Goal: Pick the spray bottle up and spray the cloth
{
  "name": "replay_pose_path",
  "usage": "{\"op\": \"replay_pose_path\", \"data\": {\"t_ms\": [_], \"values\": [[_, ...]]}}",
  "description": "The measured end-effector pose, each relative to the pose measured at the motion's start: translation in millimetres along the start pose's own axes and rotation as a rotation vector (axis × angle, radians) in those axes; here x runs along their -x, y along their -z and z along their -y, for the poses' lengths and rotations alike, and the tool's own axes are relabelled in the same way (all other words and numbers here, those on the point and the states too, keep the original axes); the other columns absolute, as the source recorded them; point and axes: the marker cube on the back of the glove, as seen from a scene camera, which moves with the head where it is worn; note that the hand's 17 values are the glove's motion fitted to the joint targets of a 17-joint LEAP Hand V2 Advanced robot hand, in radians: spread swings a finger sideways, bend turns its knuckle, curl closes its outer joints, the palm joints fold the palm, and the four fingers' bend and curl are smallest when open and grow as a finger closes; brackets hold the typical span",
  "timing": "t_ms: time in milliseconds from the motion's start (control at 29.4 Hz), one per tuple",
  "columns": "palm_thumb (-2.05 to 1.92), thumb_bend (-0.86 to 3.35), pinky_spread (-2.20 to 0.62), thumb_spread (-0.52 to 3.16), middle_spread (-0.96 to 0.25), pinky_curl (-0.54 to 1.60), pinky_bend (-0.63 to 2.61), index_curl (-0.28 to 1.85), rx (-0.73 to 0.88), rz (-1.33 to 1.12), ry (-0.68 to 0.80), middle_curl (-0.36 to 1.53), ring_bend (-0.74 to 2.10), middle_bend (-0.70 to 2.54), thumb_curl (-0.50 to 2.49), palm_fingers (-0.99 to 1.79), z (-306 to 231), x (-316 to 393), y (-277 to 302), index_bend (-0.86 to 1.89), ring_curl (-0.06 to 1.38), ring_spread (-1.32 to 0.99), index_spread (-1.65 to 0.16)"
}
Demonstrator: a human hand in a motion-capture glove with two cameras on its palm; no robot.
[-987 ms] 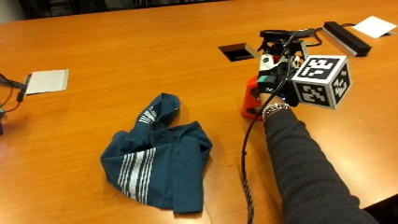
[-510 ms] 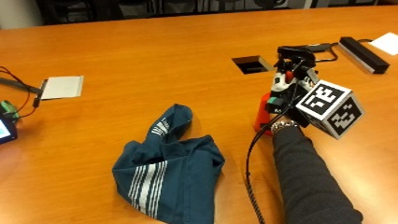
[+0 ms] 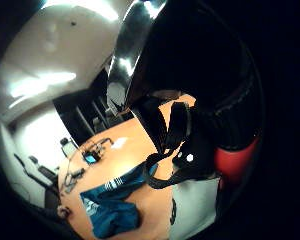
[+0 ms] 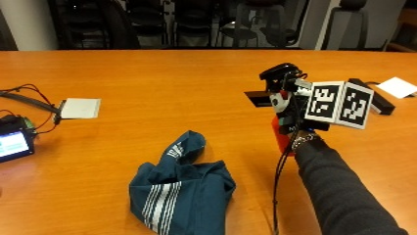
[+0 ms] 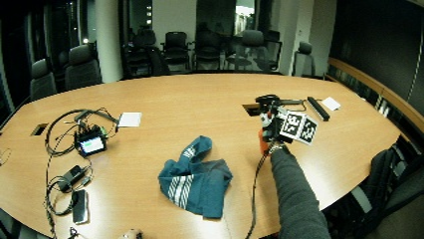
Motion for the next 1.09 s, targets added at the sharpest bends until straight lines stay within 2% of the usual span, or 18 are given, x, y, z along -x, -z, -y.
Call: {"op": "replay_pose_path", "data": {"t_ms": [340, 476, 681, 919, 1089], "values": [[0.72, -0.01, -0.28, 1.23, -0.2, 0.48, 0.7, 0.37, 0.007, -0.179, 0.442, 0.58, 0.81, 0.56, 0.44, 1.32, 12, 30, 50, 0.16, 0.51, -0.18, -0.27], [0.72, -0.02, -0.28, 1.21, -0.2, 0.47, 0.7, 0.38, 0.013, -0.2, 0.563, 0.59, 0.81, 0.57, 0.45, 1.32, 8, 48, 60, 0.16, 0.51, -0.19, -0.27], [0.72, -0.02, -0.29, 1.18, -0.21, 0.47, 0.7, 0.4, 0.045, -0.211, 0.706, 0.59, 0.81, 0.57, 0.46, 1.32, -24, 74, 58, 0.16, 0.5, -0.19, -0.27], [0.72, -0.02, -0.29, 1.15, -0.21, 0.46, 0.7, 0.41, 0.063, -0.362, 0.954, 0.59, 0.82, 0.58, 0.48, 1.32, -62, 88, 50, 0.16, 0.5, -0.19, -0.27], [0.72, -0.02, -0.29, 1.14, -0.21, 0.46, 0.71, 0.42, 0.049, -0.434, 1.071, 0.59, 0.82, 0.58, 0.49, 1.32, -76, 95, 43, 0.16, 0.5, -0.19, -0.27]]}}
